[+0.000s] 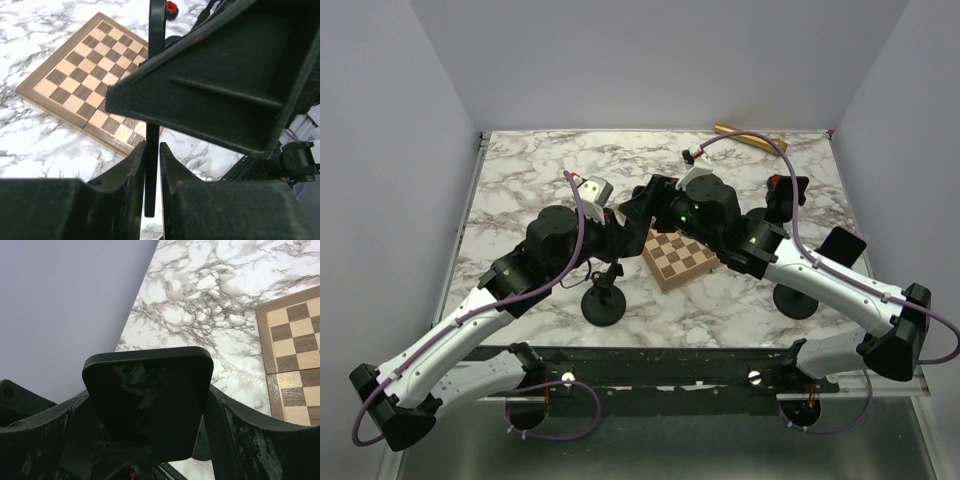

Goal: Remove the phone from the phone stand

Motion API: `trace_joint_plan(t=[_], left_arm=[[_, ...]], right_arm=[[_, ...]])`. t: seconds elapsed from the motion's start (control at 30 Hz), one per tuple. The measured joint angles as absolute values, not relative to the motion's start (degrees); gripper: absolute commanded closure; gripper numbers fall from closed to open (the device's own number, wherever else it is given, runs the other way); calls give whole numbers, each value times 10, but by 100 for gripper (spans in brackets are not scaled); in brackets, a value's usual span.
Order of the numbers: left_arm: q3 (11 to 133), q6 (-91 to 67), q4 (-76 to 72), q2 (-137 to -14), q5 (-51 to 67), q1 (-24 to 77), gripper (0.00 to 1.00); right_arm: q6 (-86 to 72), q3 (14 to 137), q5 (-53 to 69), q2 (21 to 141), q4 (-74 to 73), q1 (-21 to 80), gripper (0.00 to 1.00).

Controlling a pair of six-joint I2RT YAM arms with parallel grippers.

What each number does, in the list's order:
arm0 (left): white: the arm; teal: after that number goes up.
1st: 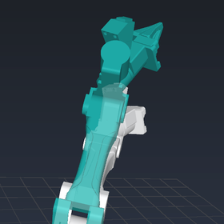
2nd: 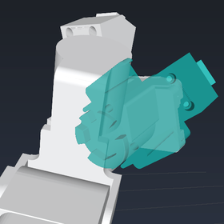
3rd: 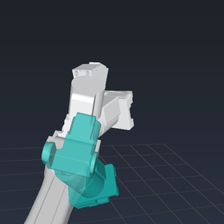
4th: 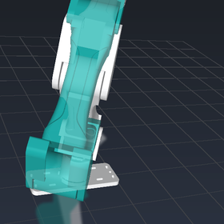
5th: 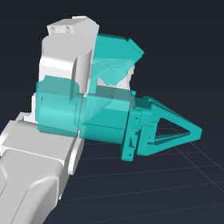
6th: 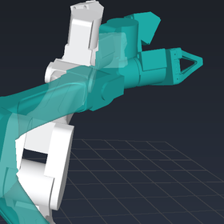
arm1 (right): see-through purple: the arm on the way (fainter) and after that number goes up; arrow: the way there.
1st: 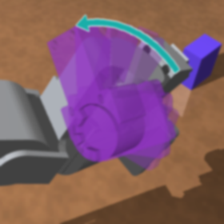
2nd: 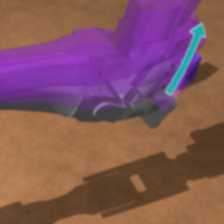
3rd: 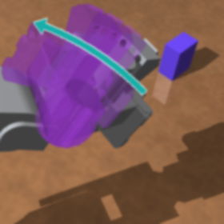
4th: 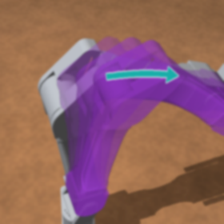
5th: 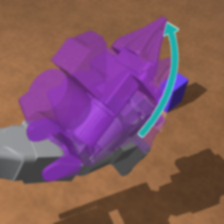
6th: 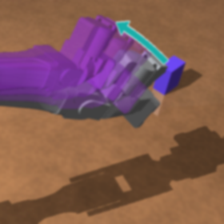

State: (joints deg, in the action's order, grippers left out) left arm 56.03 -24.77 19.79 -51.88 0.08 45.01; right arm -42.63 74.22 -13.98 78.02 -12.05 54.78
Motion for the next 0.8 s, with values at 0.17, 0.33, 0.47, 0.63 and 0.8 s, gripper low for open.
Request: trace_joint_plan(t=[0.17, 0.33, 0.47, 0.63, 0.8], left_arm=[[560, -239, 188, -514, 9, 450, 100], [560, -234, 180, -514, 14, 445, 100], [560, -236, 181, -514, 21, 421, 100], [560, -255, 186, -514, 22, 374, 100], [559, -298, 197, -515, 36, 285, 100]], right_arm=[[-420, 727, -120, 768, -103, 548, 30], [-397, 727, -119, 758, -107, 547, 0], [-378, 727, -136, 734, -133, 548, 0], [-361, 727, -181, 688, -146, 548, 0], [-352, 718, -235, 646, -151, 548, 0]])
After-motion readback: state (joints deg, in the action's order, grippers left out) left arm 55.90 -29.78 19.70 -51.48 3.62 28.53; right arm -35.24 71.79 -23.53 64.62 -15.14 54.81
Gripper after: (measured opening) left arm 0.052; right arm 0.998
